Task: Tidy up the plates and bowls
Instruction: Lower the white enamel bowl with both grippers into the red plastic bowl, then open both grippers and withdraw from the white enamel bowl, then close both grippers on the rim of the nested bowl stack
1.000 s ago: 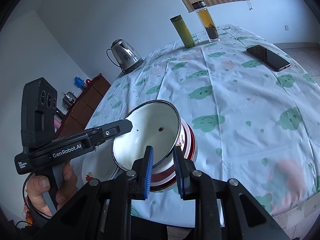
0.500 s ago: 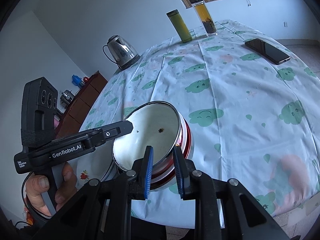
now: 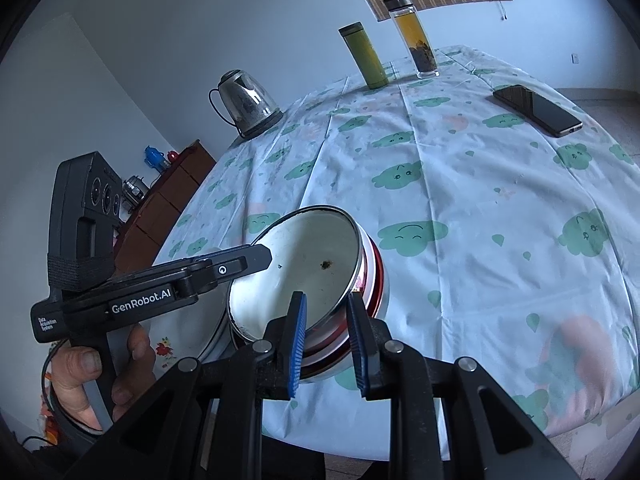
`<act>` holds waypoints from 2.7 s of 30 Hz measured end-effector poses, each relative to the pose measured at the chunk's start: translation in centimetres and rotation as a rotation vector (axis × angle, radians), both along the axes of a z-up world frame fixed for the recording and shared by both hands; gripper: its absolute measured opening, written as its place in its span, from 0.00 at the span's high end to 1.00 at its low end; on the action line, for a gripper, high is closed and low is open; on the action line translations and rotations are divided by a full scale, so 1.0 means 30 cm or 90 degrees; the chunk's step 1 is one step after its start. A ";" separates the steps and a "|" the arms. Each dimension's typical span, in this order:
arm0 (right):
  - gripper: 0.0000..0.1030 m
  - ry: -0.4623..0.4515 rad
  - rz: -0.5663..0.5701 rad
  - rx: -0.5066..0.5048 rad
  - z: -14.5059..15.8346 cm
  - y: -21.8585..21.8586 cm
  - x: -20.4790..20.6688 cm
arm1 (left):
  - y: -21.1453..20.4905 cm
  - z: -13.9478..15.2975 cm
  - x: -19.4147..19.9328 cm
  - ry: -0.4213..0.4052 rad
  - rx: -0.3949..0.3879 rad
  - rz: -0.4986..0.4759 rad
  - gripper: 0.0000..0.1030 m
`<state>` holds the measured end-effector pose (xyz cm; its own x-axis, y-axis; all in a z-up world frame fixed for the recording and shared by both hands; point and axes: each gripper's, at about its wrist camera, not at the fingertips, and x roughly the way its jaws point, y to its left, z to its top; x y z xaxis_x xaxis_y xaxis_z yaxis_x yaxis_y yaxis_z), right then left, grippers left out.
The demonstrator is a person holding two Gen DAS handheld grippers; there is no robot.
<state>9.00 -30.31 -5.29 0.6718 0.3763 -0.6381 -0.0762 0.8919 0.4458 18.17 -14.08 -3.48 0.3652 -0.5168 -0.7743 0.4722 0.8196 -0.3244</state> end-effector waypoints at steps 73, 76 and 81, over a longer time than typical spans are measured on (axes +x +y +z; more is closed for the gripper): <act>0.51 0.027 -0.032 -0.033 -0.082 0.024 0.041 | -0.048 -0.130 -0.016 0.039 0.041 0.007 0.39; 0.51 0.020 -0.039 -0.035 -0.071 0.021 0.039 | -0.044 -0.129 -0.012 0.053 0.024 0.016 0.39; 0.51 0.014 -0.039 -0.036 -0.052 0.017 0.041 | -0.043 -0.113 -0.015 0.050 0.017 0.022 0.39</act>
<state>10.24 -29.81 -6.84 0.6776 0.2984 -0.6722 -0.0113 0.9181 0.3961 17.74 -15.36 -6.88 0.3202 -0.4837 -0.8146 0.4181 0.8437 -0.3366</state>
